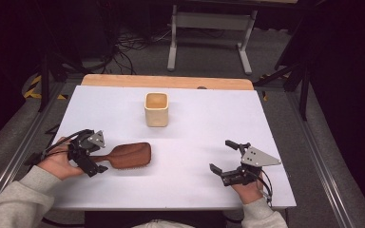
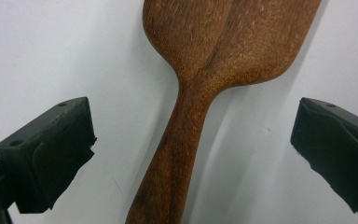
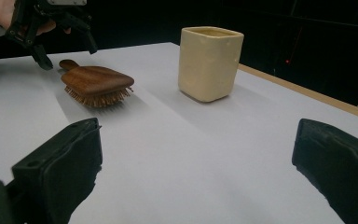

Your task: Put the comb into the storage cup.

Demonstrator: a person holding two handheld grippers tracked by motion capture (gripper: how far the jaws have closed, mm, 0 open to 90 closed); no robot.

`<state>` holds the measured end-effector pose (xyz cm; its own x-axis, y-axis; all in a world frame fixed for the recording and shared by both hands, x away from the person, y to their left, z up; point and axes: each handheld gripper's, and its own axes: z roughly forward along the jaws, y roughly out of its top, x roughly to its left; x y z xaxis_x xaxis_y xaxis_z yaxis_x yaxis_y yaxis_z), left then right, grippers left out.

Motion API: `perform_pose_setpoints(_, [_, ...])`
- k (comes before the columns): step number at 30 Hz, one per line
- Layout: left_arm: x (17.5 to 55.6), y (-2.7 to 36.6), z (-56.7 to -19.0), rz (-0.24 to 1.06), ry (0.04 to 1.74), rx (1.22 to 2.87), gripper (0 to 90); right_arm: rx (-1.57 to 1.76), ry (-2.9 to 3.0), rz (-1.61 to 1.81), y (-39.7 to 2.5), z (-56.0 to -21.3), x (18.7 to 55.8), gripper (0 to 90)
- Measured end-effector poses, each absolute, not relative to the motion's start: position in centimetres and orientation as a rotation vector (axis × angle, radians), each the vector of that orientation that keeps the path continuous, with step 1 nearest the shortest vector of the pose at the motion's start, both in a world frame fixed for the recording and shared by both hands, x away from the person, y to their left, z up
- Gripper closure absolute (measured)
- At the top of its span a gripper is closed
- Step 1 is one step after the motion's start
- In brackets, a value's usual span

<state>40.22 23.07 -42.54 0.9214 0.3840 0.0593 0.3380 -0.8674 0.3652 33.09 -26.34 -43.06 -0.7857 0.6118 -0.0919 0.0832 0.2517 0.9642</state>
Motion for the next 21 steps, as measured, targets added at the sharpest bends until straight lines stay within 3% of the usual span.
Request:
perform_pose_setpoints(9, [40.6,22.5,-43.3,0.150,0.493,2.751,6.8,0.630,2.082,1.553,-26.3,-43.1,33.1,2.1])
perform_pose_setpoints(21, [41.1,21.9,-43.9,0.091,0.433,2.797,34.4,0.626,2.089,1.560,-26.2,-43.2,33.1,2.1])
